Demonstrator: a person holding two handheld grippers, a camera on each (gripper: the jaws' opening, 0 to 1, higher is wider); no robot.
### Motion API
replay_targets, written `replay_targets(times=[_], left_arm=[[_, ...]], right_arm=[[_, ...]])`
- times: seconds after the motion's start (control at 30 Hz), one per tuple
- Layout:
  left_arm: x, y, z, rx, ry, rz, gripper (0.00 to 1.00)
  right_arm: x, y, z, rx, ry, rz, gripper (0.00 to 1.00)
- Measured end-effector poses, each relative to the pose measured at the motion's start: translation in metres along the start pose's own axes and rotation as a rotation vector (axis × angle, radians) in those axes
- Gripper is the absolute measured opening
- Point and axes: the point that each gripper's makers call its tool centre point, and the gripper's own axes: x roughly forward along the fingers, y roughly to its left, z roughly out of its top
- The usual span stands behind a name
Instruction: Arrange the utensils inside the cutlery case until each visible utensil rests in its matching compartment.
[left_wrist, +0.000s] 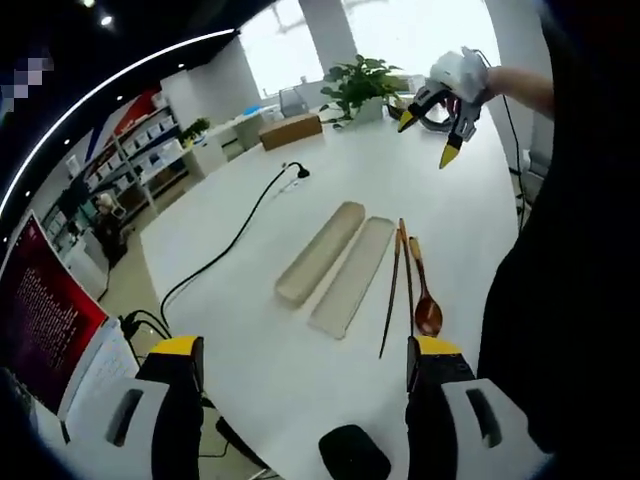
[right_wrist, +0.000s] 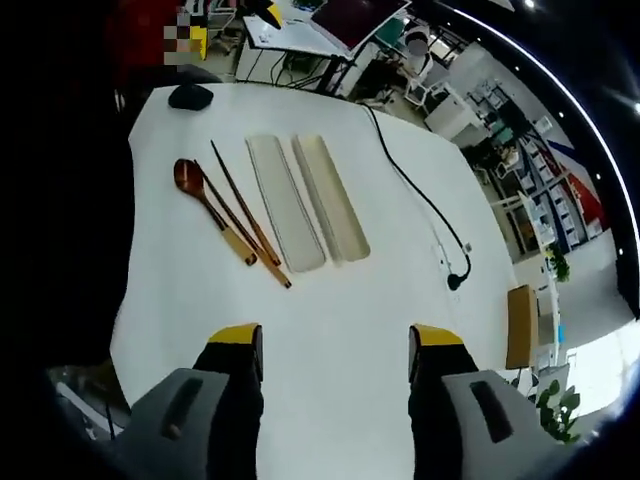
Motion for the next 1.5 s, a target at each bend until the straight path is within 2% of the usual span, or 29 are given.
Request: replay_targets(times=[0.13, 0.2, 0.3, 0.47, 0.67, 0.77, 1.0, 1.13, 1.27, 1.4, 1.5], left_arm=[[-0.002, -0.002, -0.011, 0.003, 0.04, 0.03, 0.8], [-0.003, -0.006, -0.012, 0.001, 0.044, 0.025, 0.78], [-0.004, -0.01, -0.013, -0.002, 0.045, 0.019, 0.78], [-0.005, -0.019, -0.016, 0.02, 0.07, 0.011, 0.77], [-0.005, -0.02, -0.016, 0.034, 0.087, 0.011, 0.75], [-0.007, -0.02, -0.012, 0.053, 0.1, 0.021, 0.71], [-0.014, -0.017, -0.001, 0.063, 0.113, 0.064, 0.71], [-0.022, -0.023, -0.003, 0.045, 0.137, 0.076, 0.71], [-0.031, -0.03, -0.005, 0.012, 0.153, 0.106, 0.69], [-0.034, -0.038, -0.01, -0.011, 0.158, 0.133, 0.67], [-0.029, -0.048, -0.015, -0.034, 0.15, 0.123, 0.66]], right_arm=[[-0.001, 0.002, 0.0, -0.005, 0.011, -0.017, 0.47], [-0.002, 0.003, 0.001, 0.011, -0.004, -0.02, 0.41], [0.0, 0.007, 0.002, 0.012, -0.013, -0.017, 0.37], [0.003, 0.016, 0.008, 0.001, -0.03, 0.001, 0.35], [0.005, 0.023, 0.012, -0.024, -0.05, 0.022, 0.34], [0.006, 0.025, 0.012, -0.04, -0.056, 0.034, 0.33], [0.013, 0.026, 0.011, -0.086, -0.078, 0.074, 0.28], [0.015, 0.024, 0.014, -0.128, -0.085, 0.091, 0.29], [0.014, 0.02, 0.021, -0.16, -0.119, 0.099, 0.31], [0.019, 0.027, 0.014, -0.179, -0.117, 0.128, 0.3], [0.022, 0.032, 0.008, -0.178, -0.113, 0.137, 0.31]])
